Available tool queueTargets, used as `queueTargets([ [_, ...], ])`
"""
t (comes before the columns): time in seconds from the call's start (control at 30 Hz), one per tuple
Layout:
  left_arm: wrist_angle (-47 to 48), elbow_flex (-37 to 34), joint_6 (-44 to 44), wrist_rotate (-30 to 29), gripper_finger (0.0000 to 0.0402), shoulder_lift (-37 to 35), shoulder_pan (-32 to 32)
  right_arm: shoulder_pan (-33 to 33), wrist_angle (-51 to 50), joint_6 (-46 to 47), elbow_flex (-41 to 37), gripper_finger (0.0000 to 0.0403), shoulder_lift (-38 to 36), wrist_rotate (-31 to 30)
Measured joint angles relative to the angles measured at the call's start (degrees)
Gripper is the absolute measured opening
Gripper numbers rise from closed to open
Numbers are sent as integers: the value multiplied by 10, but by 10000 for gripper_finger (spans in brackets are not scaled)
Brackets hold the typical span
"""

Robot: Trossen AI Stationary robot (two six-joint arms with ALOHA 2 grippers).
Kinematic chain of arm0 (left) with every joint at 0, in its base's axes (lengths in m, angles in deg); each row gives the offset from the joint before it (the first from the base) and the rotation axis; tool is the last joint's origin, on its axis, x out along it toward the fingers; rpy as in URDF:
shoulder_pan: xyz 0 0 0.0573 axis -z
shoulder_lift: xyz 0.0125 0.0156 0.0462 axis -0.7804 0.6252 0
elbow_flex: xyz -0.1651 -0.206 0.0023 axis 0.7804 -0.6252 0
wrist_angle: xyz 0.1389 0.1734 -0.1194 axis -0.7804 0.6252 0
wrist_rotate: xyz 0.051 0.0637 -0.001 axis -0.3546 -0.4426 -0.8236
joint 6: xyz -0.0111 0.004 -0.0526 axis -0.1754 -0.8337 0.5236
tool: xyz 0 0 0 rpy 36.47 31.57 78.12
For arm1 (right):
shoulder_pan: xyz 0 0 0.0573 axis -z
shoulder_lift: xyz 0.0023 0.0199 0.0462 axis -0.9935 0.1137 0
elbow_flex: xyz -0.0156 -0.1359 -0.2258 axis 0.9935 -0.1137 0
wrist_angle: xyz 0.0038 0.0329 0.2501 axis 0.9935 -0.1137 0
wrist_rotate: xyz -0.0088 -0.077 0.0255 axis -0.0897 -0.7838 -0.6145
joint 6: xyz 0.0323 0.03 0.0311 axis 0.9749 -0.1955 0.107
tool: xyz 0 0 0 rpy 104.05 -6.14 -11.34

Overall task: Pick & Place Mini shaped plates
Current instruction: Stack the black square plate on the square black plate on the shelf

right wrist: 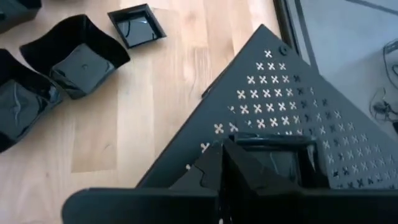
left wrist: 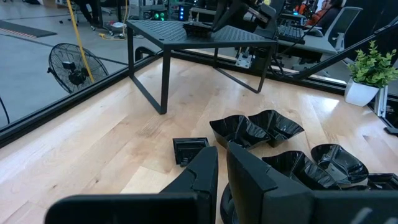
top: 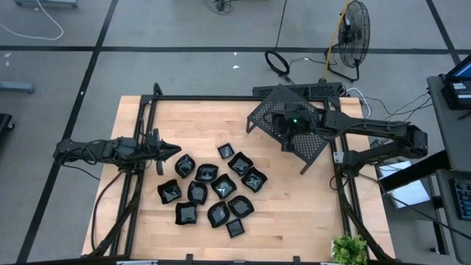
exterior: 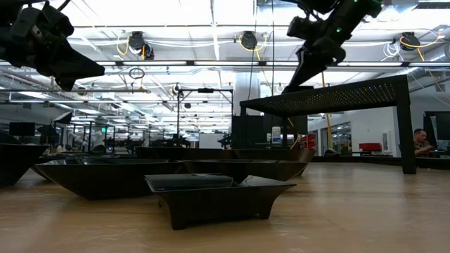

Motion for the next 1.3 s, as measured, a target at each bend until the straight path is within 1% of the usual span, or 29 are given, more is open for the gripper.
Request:
queueTargets([
  [0.2, 0, 0, 0, 0, 35, 0, 0, 11, 36, -23, 0, 1, 37, 0],
  [0.23, 0, 0, 0, 0, 35, 0, 0, 12, 44, -27, 0, 1, 43, -8],
  [0.4, 0, 0, 0, 0, 35, 0, 0, 9, 76, -61, 0, 1, 55, -97],
  [0.5, 0, 0, 0, 0, 35, 0, 0, 9, 100, -65, 0, 1, 52, -116],
  [0.7, 0, 0, 0, 0, 35, 0, 0, 9, 112, -55, 0, 1, 38, -116],
  [0.87, 0, 0, 0, 0, 35, 0, 0, -10, 118, -30, 0, 1, 19, -112],
  [1.03, 0, 0, 0, 0, 35, 0, 0, -51, 125, 0, 0, 8, 2, -40],
  [1.07, 0, 0, 0, 0, 35, 0, 0, -61, 125, 4, 0, 10, 0, -39],
  [1.2, 0, 0, 0, 0, 35, 0, 0, -92, 112, 12, 0, 17, -15, -75],
  [1.3, 0, 0, 0, 0, 35, 0, 0, -105, 99, 37, 0, 20, -44, -100],
])
